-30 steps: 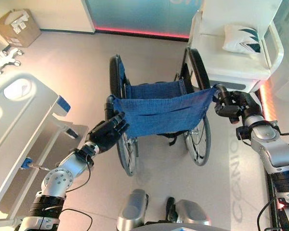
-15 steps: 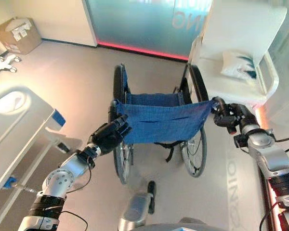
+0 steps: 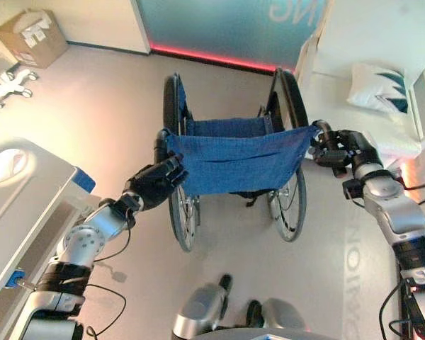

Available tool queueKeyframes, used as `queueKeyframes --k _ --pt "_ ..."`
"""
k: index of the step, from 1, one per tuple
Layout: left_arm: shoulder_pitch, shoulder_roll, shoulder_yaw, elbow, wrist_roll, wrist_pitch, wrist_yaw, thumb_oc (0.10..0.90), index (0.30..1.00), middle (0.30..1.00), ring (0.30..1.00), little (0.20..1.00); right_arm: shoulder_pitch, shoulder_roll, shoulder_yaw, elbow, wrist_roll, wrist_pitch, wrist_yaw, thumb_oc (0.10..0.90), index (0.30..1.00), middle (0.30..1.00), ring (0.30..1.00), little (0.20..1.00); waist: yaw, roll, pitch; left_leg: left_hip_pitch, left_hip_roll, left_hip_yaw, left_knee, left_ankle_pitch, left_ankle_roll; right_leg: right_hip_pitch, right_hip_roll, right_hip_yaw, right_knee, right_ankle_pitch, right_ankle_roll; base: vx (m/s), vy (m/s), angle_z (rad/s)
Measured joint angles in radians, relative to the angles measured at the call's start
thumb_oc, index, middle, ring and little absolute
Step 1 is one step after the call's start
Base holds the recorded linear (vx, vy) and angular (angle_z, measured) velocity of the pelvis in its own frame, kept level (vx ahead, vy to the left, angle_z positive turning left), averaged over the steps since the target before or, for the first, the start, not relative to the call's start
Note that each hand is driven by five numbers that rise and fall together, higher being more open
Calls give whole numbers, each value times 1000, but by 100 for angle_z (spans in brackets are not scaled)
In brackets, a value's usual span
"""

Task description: Push the wheelchair next to the bed

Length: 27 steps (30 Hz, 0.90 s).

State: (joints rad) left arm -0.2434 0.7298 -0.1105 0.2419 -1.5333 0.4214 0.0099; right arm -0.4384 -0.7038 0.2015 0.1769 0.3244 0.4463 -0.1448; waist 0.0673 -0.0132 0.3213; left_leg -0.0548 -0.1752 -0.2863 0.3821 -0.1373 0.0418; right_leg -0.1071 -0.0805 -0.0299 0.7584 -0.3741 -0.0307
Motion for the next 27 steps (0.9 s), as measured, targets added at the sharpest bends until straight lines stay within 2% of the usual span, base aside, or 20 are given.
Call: queueKeyframes --k 1,2,3,4,5,6,8,10,11,12,13,14,16,17,19,21,23,24,25,27 --pt "-1 4 15 -18 -5 -3 -1 400 300 300 300 300 -2 -32 -3 -29 7 0 0 400 300 300 300 300 -12 -12 -5 -16 7 -13 -24 9 8 -40 4 92 -94 12 16 168 -325 81" --pt "-3 13 22 -29 -4 -4 -1 400 300 300 300 300 -7 -36 -5 -36 11 0 0 400 300 300 300 300 -24 -15 -6 -27 17 -20 -33 8 5 -41 3 121 -177 43 52 205 -382 79" --pt "-10 22 33 -40 -4 -4 -1 400 300 300 300 300 -15 -34 -11 -43 19 0 0 400 300 300 300 300 -27 -26 -7 -33 42 -27 -62 13 -17 1 -36 118 -328 166 167 242 -485 71" --pt "-14 14 40 -38 -1 -8 3 400 300 300 300 300 -34 -25 -1 -23 28 1 0 400 300 300 300 300 -33 -26 -5 -19 101 19 -79 7 -11 44 -51 -3 -399 198 149 208 -440 70" --pt "-20 13 40 -35 -1 -8 3 400 300 300 300 300 -40 -30 2 -17 29 1 0 400 300 300 300 300 -35 -27 -4 -23 122 39 -57 6 -10 58 -57 -46 -405 194 141 185 -457 66" --pt "-21 7 40 -40 -1 -8 2 400 300 300 300 300 -44 -45 5 -14 38 7 0 400 300 300 300 300 -35 -14 -4 -11 175 60 -73 0 -19 82 -36 -93 -403 182 121 102 -297 59" --pt "-24 -4 40 -53 -3 -8 -3 400 300 300 300 300 -46 -59 4 -12 39 11 0 400 300 300 300 300 -27 -9 -1 19 210 31 -134 32 -110 90 -6 -92 -372 167 103 156 -462 63" --pt "-35 -46 40 -34 1 -8 0 400 300 300 300 300 -59 -74 9 16 48 15 0 400 300 300 300 300 -45 -5 3 50 213 41 -152 73 -114 50 3 -90 -231 157 87 182 -459 70" --pt "-31 -40 44 -34 -1 -8 -3 400 300 300 300 300 -79 -83 29 13 52 24 0 400 300 300 300 300 -45 -5 2 38 225 39 -149 76 -117 15 31 -55 -217 134 43 188 -469 46" --pt "-31 -29 60 -36 -2 -7 -17 400 300 300 300 300 -85 -98 37 -5 73 24 0 400 300 300 300 300 -42 -25 2 18 222 57 -145 81 -127 58 50 -50 -424 171 50 146 -399 58" --pt "-34 -44 69 -28 -1 -9 -19 400 300 300 300 300 -93 -103 43 -4 76 24 -1 400 300 300 300 300 -49 -16 5 -1 239 77 -126 103 -139 95 53 -102 -472 197 35 152 -367 45" --pt "-34 -43 74 -28 0 -9 -19 400 300 300 300 300 -100 -97 45 -3 75 25 -5 400 300 300 300 300 -28 -26 9 -24 256 131 -49 89 -118 114 51 -171 -504 214 16 82 -181 12" --pt "-19 -35 77 -28 0 -8 -31 400 300 300 300 300 -101 -92 56 -3 75 27 -6 400 300 300 300 300 11 -39 17 -49 276 193 81 84 -110 158 65 -199 -537 215 -7 134 -187 -14" --pt "-4 -36 79 -23 -1 -9 -41 400 300 300 300 300 -98 -87 60 1 75 27 -6 400 300 300 300 300 15 -37 17 -56 277 208 111 106 -110 185 80 -205 -544 209 -16 227 -204 12" --pt "9 -35 79 -23 1 -8 -41 400 300 300 300 300 -98 -79 79 7 71 28 -6 400 300 300 300 300 29 -40 18 -66 261 180 154 110 -118 223 92 -210 -569 206 -20 168 -76 15" --pt "21 -36 79 -23 1 -8 -41 400 300 300 300 300 -99 -79 84 8 71 28 -6 400 300 300 300 300 32 -38 17 -92 194 199 119 115 -112 268 103 -230 -610 204 -23 231 -42 15" --pt "24 -39 80 -22 1 -10 -49 400 300 300 300 300 -99 -71 94 11 68 28 -7 400 300 300 300 300 37 -36 17 -119 151 268 31 116 -113 307 119 -262 -652 203 -24 266 -13 10" --pt "24 -39 80 -22 1 -12 -61 400 300 300 300 300 -106 -70 95 21 68 28 -7 400 300 300 300 300 47 -28 15 -130 124 302 -42 158 -89 326 137 -284 -670 194 -37 246 -20 -16" --pt "24 -39 80 -21 1 -12 -74 400 300 300 300 300 -109 -67 95 24 67 28 -7 400 300 300 300 300 59 -18 12 -139 118 328 -79 185 -88 335 147 -290 -674 183 -50 318 -44 -32" --pt "24 -37 81 -17 0 -17 -121 400 300 300 300 300 -108 -69 94 24 67 28 -7 400 300 300 300 300 81 18 -7 -156 138 454 -162 204 -113 357 191 -378 -680 150 -47 316 -63 -34"
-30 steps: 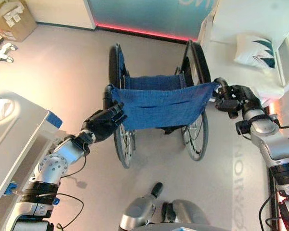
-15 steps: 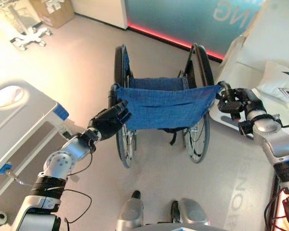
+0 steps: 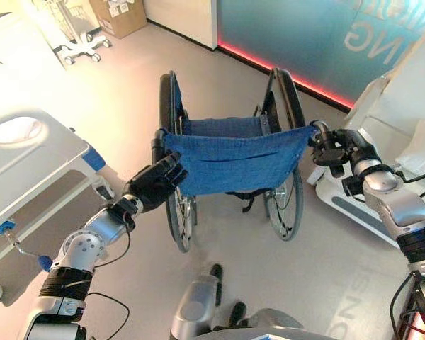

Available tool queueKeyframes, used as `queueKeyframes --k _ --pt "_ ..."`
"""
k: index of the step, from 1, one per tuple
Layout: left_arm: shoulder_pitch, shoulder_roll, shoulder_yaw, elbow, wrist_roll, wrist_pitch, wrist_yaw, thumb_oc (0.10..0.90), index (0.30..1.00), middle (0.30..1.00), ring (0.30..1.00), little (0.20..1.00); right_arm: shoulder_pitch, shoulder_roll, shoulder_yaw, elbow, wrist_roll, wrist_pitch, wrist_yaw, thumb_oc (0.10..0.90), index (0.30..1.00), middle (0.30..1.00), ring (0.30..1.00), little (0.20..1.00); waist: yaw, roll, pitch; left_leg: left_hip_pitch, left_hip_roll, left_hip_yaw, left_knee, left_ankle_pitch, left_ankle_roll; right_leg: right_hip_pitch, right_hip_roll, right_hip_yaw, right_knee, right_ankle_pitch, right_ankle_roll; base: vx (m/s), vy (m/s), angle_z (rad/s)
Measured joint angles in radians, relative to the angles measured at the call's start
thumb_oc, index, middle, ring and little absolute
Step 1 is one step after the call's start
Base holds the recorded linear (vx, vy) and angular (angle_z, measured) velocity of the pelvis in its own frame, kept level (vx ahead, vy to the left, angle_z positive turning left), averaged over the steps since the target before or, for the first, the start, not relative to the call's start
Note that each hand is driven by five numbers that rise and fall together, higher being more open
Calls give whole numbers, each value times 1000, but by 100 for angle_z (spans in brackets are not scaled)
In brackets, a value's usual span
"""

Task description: Push the wheelchair next to the bed

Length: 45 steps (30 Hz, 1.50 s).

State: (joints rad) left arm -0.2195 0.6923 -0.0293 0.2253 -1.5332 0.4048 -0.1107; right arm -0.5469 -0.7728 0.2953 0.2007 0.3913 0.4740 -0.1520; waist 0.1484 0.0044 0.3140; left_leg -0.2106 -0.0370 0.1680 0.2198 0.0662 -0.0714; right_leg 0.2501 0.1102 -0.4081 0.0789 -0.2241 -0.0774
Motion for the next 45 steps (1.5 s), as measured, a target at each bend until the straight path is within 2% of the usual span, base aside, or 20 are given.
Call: queueKeyframes --k 1,2,5,9,13,15,17,19,21,23,24,25,26,28,29,31,33,36,42,45 --pt "0 3 0 0 0 0 -14 400 300 300 300 300 2 4 0 2 -2 0 0 400 300 300 300 300 11 25 -10 1 7 7 -15 62 91 3 32 9 43 -40 2 428 -41 -18" --pt "0 8 7 1 4 -1 -15 400 300 300 300 300 3 12 4 2 -9 0 -8 400 300 300 300 300 9 4 -15 -1 -8 21 -14 33 136 -7 28 33 81 -82 11 328 -30 16" --pt "-5 21 8 2 11 -1 -4 400 300 300 300 300 -6 2 24 2 -21 0 -8 400 300 300 300 300 -40 -45 -28 -11 -30 114 30 -38 129 3 -9 37 88 -109 -3 340 -10 56" --pt "-27 10 2 -1 21 3 23 400 300 300 300 300 -13 -6 26 16 -29 0 -8 400 300 300 300 300 -33 -57 -43 6 -65 73 44 -53 204 -70 -26 83 346 -163 85 324 5 24" --pt "-53 13 2 -7 30 4 37 400 300 300 300 300 -20 -19 23 13 -20 0 -8 400 300 300 300 300 -42 -114 -43 49 -144 -10 26 -54 252 -168 -44 152 683 -66 247 279 -64 49" --pt "-65 17 2 -11 30 5 50 400 300 300 300 300 -28 -20 5 10 -19 0 -8 400 300 300 300 300 -49 -129 -43 55 -167 -135 13 -61 252 -227 -33 165 779 71 258 218 -43 21" --pt "-58 28 2 -13 29 5 56 400 300 300 300 300 -27 0 -18 0 -22 -3 -8 400 300 300 300 300 2 -98 -25 125 -172 -280 -74 -29 223 -288 -20 238 831 13 138 285 -37 -37" --pt "-58 37 2 -13 26 5 65 400 300 300 300 300 -28 -7 -38 -30 -27 -12 -8 400 300 300 300 300 2 -19 7 170 -120 -426 -120 -7 175 -357 -23 273 765 -70 41 270 -86 15" --pt "-72 59 3 -7 -12 4 76 400 300 300 300 300 -41 -11 -51 -61 -30 -18 -8 400 300 300 300 300 -35 32 23 162 -73 -517 -117 -9 129 -441 -61 337 506 -112 44 239 -194 77" --pt "-117 47 0 30 -13 2 82 400 300 300 300 300 -61 -17 -56 -52 -32 -20 -10 400 300 300 300 300 -70 19 21 123 -106 -585 -49 -47 98 -422 -141 425 186 12 148 271 -284 128" --pt "-152 48 -18 50 -12 1 92 400 300 300 300 300 -68 -18 -53 -46 -32 -19 -15 400 300 300 300 300 -93 0 20 93 -115 -511 -24 -92 54 -378 -203 360 119 178 162 298 -346 127" --pt "-163 38 -22 57 -11 -2 98 400 300 300 300 300 -76 -15 -53 -32 -32 -19 -15 400 300 300 300 300 -95 9 24 87 -82 -449 -6 -123 95 -369 -198 304 136 179 148 241 -330 79" --pt "-176 37 -28 70 -12 -4 98 400 300 300 300 300 -94 1 -56 -4 -32 -18 -19 400 300 300 300 300 -82 -9 33 83 -47 -371 91 -177 83 -412 -223 289 278 112 132 206 -288 37" --pt "-175 19 -40 71 -11 -4 104 400 300 300 300 300 -90 -13 -50 3 -30 -8 -19 400 300 300 300 300 -105 -8 34 137 25 -367 48 -192 39 -442 -232 285 464 25 125 282 -349 73" --pt "-164 6 -38 72 -9 -4 104 400 300 300 300 300 -87 -11 -45 2 -30 3 -19 400 300 300 300 300 -116 1 32 172 33 -447 12 -185 29 -501 -217 300 560 12 120 360 -380 82" --pt "-155 24 -35 68 -9 -4 84 400 300 300 300 300 -74 -14 -41 -9 -28 3 -19 400 300 300 300 300 -134 -13 24 176 60 -492 -26 -182 -6 -422 -187 374 311 69 145 348 -313 86" --pt "-164 12 -30 66 -2 -11 81 400 300 300 300 300 -76 -11 -47 -7 -27 3 -19 400 300 300 300 300 -135 -14 23 184 112 -454 -19 -181 -18 -391 -178 277 292 69 116 368 -315 76" --pt "-164 1 -31 47 -2 -10 87 400 300 300 300 300 -79 -40 -49 -10 -19 4 -19 400 300 300 300 300 -130 -18 23 134 119 -355 81 -167 -25 -374 -164 233 296 41 85 343 -380 47" --pt "-156 -7 -29 55 -2 -10 86 400 300 300 300 300 -85 -37 -32 -3 -21 13 -19 400 300 300 300 300 -111 -42 25 30 121 -364 291 -68 -63 -303 -123 229 248 22 45 194 -279 31" --pt "-123 -6 -25 68 -1 -6 78 400 300 300 300 300 -84 -31 1 -2 -22 25 -20 400 300 300 300 300 -76 -47 28 -70 54 -389 536 -30 -51 -221 -99 231 179 17 5 247 -138 -2"
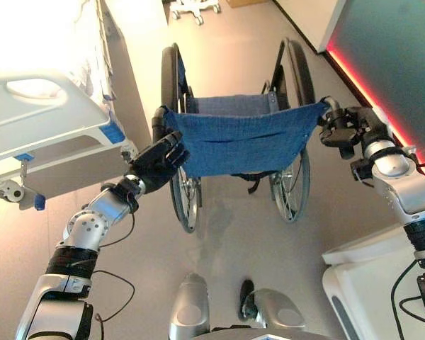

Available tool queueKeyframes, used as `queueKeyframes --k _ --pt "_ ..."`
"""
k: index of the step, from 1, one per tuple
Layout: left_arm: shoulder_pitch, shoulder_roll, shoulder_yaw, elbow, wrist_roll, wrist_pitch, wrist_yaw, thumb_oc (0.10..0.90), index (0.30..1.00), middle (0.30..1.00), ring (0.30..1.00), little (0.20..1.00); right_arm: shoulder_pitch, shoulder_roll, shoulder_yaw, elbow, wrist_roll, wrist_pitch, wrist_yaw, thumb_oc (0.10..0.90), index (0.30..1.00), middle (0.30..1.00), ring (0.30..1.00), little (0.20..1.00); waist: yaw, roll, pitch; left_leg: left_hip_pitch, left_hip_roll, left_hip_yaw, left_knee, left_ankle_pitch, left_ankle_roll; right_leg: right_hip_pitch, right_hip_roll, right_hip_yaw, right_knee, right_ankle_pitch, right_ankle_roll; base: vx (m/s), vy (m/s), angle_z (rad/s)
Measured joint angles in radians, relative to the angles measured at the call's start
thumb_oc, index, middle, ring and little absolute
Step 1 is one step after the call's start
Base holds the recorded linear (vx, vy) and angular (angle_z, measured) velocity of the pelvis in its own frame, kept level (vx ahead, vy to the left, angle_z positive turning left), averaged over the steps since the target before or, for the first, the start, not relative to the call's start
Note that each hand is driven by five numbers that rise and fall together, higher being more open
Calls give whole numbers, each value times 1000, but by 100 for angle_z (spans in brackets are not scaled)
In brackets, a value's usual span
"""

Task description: Push the wheelchair next to the bed

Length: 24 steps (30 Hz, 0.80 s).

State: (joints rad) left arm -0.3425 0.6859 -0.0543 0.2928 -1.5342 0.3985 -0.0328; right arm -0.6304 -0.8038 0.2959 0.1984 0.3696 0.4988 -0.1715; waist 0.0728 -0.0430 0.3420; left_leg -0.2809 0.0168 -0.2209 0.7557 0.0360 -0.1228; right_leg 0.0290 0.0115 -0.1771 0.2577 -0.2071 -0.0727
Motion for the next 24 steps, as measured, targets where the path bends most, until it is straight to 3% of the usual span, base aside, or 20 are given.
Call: queueKeyframes --k 1,3,6,8,9,10,12,14,15,16,17,19,21,22,23,24 --pt "23 0 1 -1 -1 0 -11 400 300 300 300 300 0 1 17 0 0 6 0 400 300 300 300 300 5 0 0 -5 -55 15 -2 -23 26 30 8 0 -19 1 -2 277 -91 -14" --pt "47 15 2 -16 -1 2 -27 400 300 300 300 300 1 1 32 0 2 6 0 400 300 300 300 300 19 2 -1 6 -94 79 -116 -33 51 57 27 3 -36 3 -5 282 -73 -11" --pt "46 39 2 -21 -2 -12 -82 400 300 300 300 300 -7 20 26 7 1 6 0 400 300 300 300 300 28 -3 -5 0 -97 153 -420 -30 48 85 72 9 -87 3 -31 342 -68 5" --pt "45 40 0 -15 -1 -15 -96 400 300 300 300 300 -13 34 31 30 0 4 -1 400 300 300 300 300 29 -2 -7 -14 -88 197 -520 -30 46 129 97 26 -124 -10 -47 443 -86 1" --pt "46 41 -5 -13 0 -14 -101 400 300 300 300 300 -7 35 35 37 1 4 -1 400 300 300 300 300 38 1 -10 -13 -63 295 -596 -28 46 165 109 30 -144 -20 -56 357 -67 -7" --pt "46 49 -20 -14 1 -14 -110 400 300 300 300 300 18 33 29 34 1 -3 -1 400 300 300 300 300 48 11 -21 -36 -49 324 -611 -28 45 198 126 38 -159 -30 -60 401 -74 -18" --pt "50 75 -48 -16 1 -14 -113 400 300 300 300 300 51 35 26 30 1 -10 -1 400 300 300 300 300 69 7 -55 -51 -46 317 -604 -29 46 222 135 57 -155 -53 -52 450 -58 -26" --pt "58 89 -63 -20 1 -9 -91 400 300 300 300 300 75 42 31 30 3 -13 3 400 300 300 300 300 87 2 -110 -23 -74 287 -590 -27 55 243 134 106 -151 -98 -39 461 -59 -27" --pt "58 92 -65 -24 1 -9 -80 400 300 300 300 300 79 46 31 31 3 -13 3 400 300 300 300 300 87 -7 -119 -14 -88 271 -600 1 93 243 128 131 -144 -109 -37 331 -35 -17" --pt "58 99 -66 -29 6 -9 -64 400 300 300 300 300 80 49 31 30 3 -13 4 400 300 300 300 300 91 -25 -129 1 -112 261 -604 26 128 243 114 201 -114 -130 -25 368 -26 -14" --pt "58 103 -66 -32 7 -9 -57 400 300 300 300 300 77 49 31 30 3 -13 4 400 300 300 300 300 94 -28 -131 9 -119 263 -603 33 138 244 106 228 -98 -137 -13 443 -36 -27" --pt "53 107 -66 -26 16 -9 -42 400 300 300 300 300 73 63 32 35 3 -17 4 400 300 300 300 300 110 -29 -131 52 -124 289 -621 42 151 195 91 244 83 -162 74 417 -48 -27" --pt "53 111 -73 -24 51 -9 -29 400 300 300 300 300 85 71 33 38 3 -17 4 400 300 300 300 300 110 -40 -129 107 -141 319 -621 43 159 111 74 258 372 -140 227 461 -75 -2" --pt "51 111 -74 -24 51 -9 -29 400 300 300 300 300 89 73 31 38 3 -17 4 400 300 300 300 300 111 -47 -128 115 -149 329 -603 31 177 79 73 265 462 -111 279 386 -44 8" --pt "43 117 -82 -26 51 -9 -22 400 300 300 300 300 94 76 25 38 3 -19 4 400 300 300 300 300 109 -56 -123 128 -161 336 -577 0 227 -7 79 289 679 -49 353 320 13 11" --pt "38 124 -93 -26 51 -9 -15 400 300 300 300 300 100 76 24 36 3 -19 3 400 300 300 300 300 106 -57 -123 145 -165 335 -581 0 240 -32 78 287 727 -45 345 352 34 21"
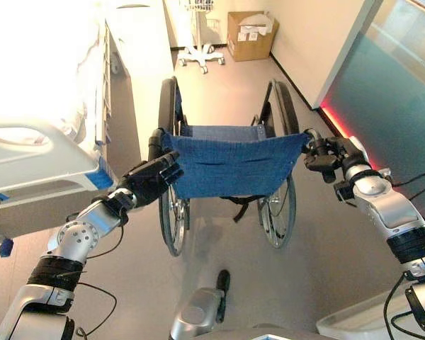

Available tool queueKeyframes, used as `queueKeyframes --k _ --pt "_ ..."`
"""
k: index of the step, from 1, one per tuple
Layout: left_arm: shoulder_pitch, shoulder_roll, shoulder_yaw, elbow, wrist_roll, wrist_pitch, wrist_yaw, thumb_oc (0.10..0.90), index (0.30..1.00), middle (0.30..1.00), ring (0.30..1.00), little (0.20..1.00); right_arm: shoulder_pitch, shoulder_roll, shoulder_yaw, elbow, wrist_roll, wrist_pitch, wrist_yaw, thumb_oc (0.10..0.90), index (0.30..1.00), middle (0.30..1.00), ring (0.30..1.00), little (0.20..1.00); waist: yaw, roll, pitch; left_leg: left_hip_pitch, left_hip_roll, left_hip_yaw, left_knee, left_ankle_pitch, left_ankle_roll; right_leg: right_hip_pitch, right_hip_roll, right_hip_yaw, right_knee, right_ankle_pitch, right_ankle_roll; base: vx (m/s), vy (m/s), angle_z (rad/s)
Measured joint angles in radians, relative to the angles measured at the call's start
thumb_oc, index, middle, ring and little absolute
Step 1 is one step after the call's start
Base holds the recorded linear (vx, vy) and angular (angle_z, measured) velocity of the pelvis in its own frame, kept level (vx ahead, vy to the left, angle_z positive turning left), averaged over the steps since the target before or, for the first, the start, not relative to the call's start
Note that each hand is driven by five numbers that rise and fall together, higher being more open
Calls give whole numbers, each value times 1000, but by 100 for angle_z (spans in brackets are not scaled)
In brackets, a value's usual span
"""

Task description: Push the wheelchair next to the bed

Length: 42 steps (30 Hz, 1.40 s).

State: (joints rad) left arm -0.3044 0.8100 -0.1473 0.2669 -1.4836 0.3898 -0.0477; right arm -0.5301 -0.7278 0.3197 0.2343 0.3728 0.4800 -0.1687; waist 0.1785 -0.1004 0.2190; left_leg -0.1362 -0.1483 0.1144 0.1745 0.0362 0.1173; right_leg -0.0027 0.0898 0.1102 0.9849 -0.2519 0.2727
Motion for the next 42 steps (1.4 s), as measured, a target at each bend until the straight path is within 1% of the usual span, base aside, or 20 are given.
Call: queueKeyframes --k 1,3,7,11,14,17,18,21,24,28,29,30,31,32,33,34,35,37,39,42 --pt "-7 26 -16 -8 -1 3 8 400 300 300 300 300 15 4 -8 -9 -1 -2 -2 400 300 300 300 300 -2 -5 2 47 -12 -28 -37 9 42 -49 -13 -11 16 -17 -33 434 35 48" --pt "-27 53 -42 -20 -2 9 13 400 300 300 300 300 56 4 -45 -39 -3 -15 -5 400 300 300 300 300 -44 -5 7 98 -18 -77 -96 24 55 -130 -67 -44 -99 -68 -124 381 -32 69" --pt "-69 34 -52 -8 -5 -3 14 400 300 300 300 300 55 -4 -70 -43 -3 -30 -7 400 300 300 300 300 -107 12 22 125 -10 -114 -110 -14 46 -214 -167 -71 -501 -64 -153 406 -232 63" --pt "-61 -1 -49 1 21 -16 22 400 300 300 300 300 52 -8 -79 -43 -3 -28 -6 400 300 300 300 300 -125 32 41 191 -13 -144 -48 -104 45 -268 -233 -70 -849 204 -137 343 -267 31" --pt "-53 -23 -44 5 68 -15 22 400 300 300 300 300 57 -9 -75 -41 0 -9 -6 400 300 300 300 300 -168 18 49 272 -7 -127 -45 -159 35 -234 -234 -80 -882 300 -187 338 -205 81" --pt "-52 -39 -43 5 72 -10 30 400 300 300 300 300 58 -20 -73 -38 8 4 -6 400 300 300 300 300 -173 3 40 332 19 -111 -25 -231 -53 -174 -173 -128 -828 343 -211 341 -235 55" --pt "-52 -49 -43 -1 74 -11 48 400 300 300 300 300 51 -23 -69 -30 15 4 -7 400 300 300 300 300 -161 6 41 287 29 -119 101 -261 -97 -166 -154 -134 -811 317 -220 248 -218 8" --pt "-52 -39 -43 -19 71 -13 62 400 300 300 300 300 9 -45 -37 -18 29 9 -6 400 300 300 300 300 -102 37 41 107 70 -145 542 -265 -123 -154 -79 -119 -741 243 -271 262 -183 -22" --pt "-49 -30 -38 -23 70 -21 74 400 300 300 300 300 -3 -38 -39 -22 26 10 -7 400 300 300 300 300 -84 48 44 4 67 -206 710 -201 -139 -113 -39 -36 -734 195 -297 309 -66 5" --pt "-48 -31 -40 -34 62 -26 65 400 300 300 300 300 -8 -40 -49 -22 19 10 -7 400 300 300 300 300 -105 17 59 57 22 -216 264 -226 -82 -19 -53 83 -840 199 -282 363 -1 44" --pt "-48 -39 -42 -35 57 -26 49 400 300 300 300 300 -11 -47 -51 -19 19 10 -7 400 300 300 300 300 -129 33 56 126 46 -221 -35 -163 -82 -2 -34 91 -842 178 -267 464 0 42" --pt "-50 -49 -38 -33 54 -30 30 400 300 300 300 300 -29 -46 -50 -2 20 9 -6 400 300 300 300 300 -130 58 62 182 91 -174 -142 -28 -51 -6 -6 25 -795 147 -260 493 2 28" --pt "-48 -62 -37 -30 55 -38 27 400 300 300 300 300 -40 -36 -48 18 19 8 -7 400 300 300 300 300 -117 59 64 201 108 -145 -155 -33 -75 -5 -2 -46 -757 118 -283 453 -19 -23" --pt "-44 -85 -41 -12 58 -66 29 400 300 300 300 300 -46 -13 -42 66 19 2 -9 400 300 300 300 300 -84 51 71 184 132 -65 -27 -95 -169 24 -4 -164 -731 89 -365 326 -27 -44" --pt "-40 -83 -49 -8 60 -69 29 400 300 300 300 300 -39 -2 -34 81 23 3 -9 400 300 300 300 300 -57 3 74 137 107 -15 133 -119 -204 87 -37 -164 -795 129 -381 344 -40 -25" --pt "-38 -87 -49 -9 61 -68 28 400 300 300 300 300 -30 -4 -39 78 23 2 -8 400 300 300 300 300 -58 -6 74 72 105 0 274 -143 -222 136 -45 -133 -846 124 -378 403 -52 2" --pt "-35 -84 -49 -21 58 -66 18 400 300 300 300 300 -23 -15 -53 64 22 2 -7 400 300 300 300 300 -52 -11 72 -6 104 10 364 -160 -205 187 -54 -79 -911 97 -362 433 -40 26" --pt "-35 -92 -45 -37 57 -66 8 400 300 300 300 300 -13 -15 -84 55 20 -9 -2 400 300 300 300 300 -54 -2 74 -13 114 17 155 -130 -160 227 -47 -62 -949 83 -334 409 -33 11" --pt "-35 -93 -45 -51 55 -63 1 400 300 300 300 300 -13 -21 -108 55 20 -19 -2 400 300 300 300 300 -54 12 70 -1 90 -62 -110 -40 -152 269 -40 15 -957 52 -327 463 -66 4" --pt "-34 -105 -43 -52 56 -55 10 400 300 300 300 300 -6 -21 -107 57 19 -19 -3 400 300 300 300 300 -33 36 69 56 106 -56 -122 63 -96 247 -24 -53 -777 -23 -287 343 -36 -15"
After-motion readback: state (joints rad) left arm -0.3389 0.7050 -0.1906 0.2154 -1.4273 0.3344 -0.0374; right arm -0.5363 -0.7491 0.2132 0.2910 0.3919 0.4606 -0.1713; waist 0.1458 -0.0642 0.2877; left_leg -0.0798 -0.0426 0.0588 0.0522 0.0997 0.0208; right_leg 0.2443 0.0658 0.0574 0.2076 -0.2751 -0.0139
